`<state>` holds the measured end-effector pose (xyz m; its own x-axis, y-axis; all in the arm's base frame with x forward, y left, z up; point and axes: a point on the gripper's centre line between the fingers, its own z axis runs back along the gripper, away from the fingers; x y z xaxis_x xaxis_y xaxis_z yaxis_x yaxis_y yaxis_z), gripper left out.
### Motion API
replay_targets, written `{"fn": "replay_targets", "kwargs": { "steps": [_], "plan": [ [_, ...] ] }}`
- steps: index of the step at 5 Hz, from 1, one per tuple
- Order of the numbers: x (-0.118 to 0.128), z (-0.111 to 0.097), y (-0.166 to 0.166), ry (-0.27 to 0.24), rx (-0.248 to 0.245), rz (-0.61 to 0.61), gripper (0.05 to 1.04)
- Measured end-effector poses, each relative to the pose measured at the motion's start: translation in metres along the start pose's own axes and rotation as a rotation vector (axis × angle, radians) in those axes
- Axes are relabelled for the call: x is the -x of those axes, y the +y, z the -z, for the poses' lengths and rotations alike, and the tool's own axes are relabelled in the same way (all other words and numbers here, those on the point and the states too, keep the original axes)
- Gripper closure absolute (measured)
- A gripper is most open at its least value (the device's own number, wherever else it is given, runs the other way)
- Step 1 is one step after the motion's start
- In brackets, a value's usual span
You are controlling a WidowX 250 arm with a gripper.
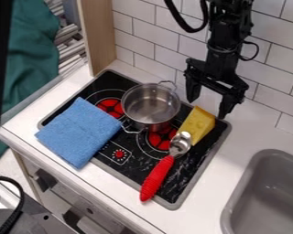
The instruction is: Put the yellow object on top of the blue cloth
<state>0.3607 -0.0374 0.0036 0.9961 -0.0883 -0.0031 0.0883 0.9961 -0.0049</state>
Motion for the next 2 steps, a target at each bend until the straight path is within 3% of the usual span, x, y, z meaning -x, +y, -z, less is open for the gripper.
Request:
{"fn": "replay_targets", "kwargs": {
  "steps": [1,2],
  "plan": [
    [-0.002,0.003,0.01,-0.026,-0.01,-0.075,0.079],
    [0.002,0.014,0.017,-0.013,-0.025,-0.092,0.079]
  ]
}}
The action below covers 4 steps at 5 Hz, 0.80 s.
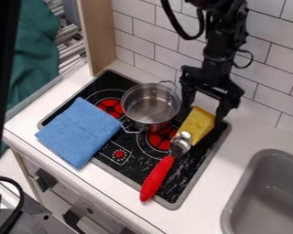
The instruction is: Put the yellow object on top of the blue cloth
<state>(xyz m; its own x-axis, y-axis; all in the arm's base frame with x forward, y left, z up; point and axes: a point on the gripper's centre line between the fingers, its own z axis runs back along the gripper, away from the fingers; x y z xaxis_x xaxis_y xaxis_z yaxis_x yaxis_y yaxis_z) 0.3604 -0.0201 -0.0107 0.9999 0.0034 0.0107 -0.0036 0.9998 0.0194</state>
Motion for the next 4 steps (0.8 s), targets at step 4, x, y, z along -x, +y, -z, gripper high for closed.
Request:
{"fn": "replay_targets", "kwargs": {
  "steps": [4],
  "plan": [
    [0.008,0.02,0.011,-0.047,-0.003,-0.01,0.379]
  ]
}}
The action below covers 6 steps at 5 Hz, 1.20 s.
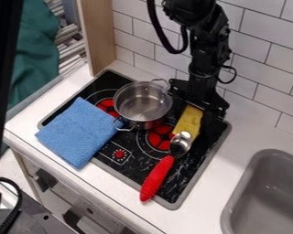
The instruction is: Put the yellow object on top of the blue cloth
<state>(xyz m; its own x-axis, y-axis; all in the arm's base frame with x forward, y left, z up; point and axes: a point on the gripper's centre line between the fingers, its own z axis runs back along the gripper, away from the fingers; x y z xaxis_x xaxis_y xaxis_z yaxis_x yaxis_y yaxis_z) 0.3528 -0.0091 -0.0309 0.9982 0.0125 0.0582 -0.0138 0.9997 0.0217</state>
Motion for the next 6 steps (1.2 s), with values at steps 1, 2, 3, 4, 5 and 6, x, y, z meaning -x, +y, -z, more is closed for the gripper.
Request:
{"fn": "replay_targets", "kwargs": {
  "steps": [1,2,3,4,5,6],
  "plan": [
    [0.002,0.0,-0.001,-0.001,0.005,0.007,0.385],
    [0.004,-0.015,-0.003,-0.031,0.022,0.043,0.385],
    [0.003,-0.058,-0.009,-0.167,0.074,0.099,0.385],
    [0.017,-0.114,0.016,-0.299,0.078,0.064,0.385],
    [0.038,-0.117,0.07,-0.255,0.05,-0.065,0.385],
    [0.053,-0.096,0.115,-0.182,0.002,-0.12,0.386]
  ]
}}
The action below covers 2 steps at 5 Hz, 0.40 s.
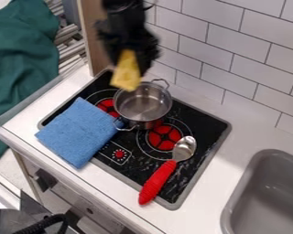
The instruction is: Put the yellow object on top of the blue cloth
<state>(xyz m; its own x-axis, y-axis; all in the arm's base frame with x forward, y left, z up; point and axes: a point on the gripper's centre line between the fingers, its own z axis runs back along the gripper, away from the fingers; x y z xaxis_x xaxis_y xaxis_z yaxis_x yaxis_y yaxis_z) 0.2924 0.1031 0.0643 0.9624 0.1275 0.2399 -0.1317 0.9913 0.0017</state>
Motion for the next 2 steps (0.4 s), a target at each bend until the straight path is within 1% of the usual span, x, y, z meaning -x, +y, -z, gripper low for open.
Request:
{"fn": "replay_targets", "kwargs": {
  "steps": [1,2],
  "plan": [
    [0.014,0.031,0.047,0.09,-0.048,0.059,0.385],
    [0.027,0.044,0.066,0.114,-0.058,0.115,0.385]
  ]
}}
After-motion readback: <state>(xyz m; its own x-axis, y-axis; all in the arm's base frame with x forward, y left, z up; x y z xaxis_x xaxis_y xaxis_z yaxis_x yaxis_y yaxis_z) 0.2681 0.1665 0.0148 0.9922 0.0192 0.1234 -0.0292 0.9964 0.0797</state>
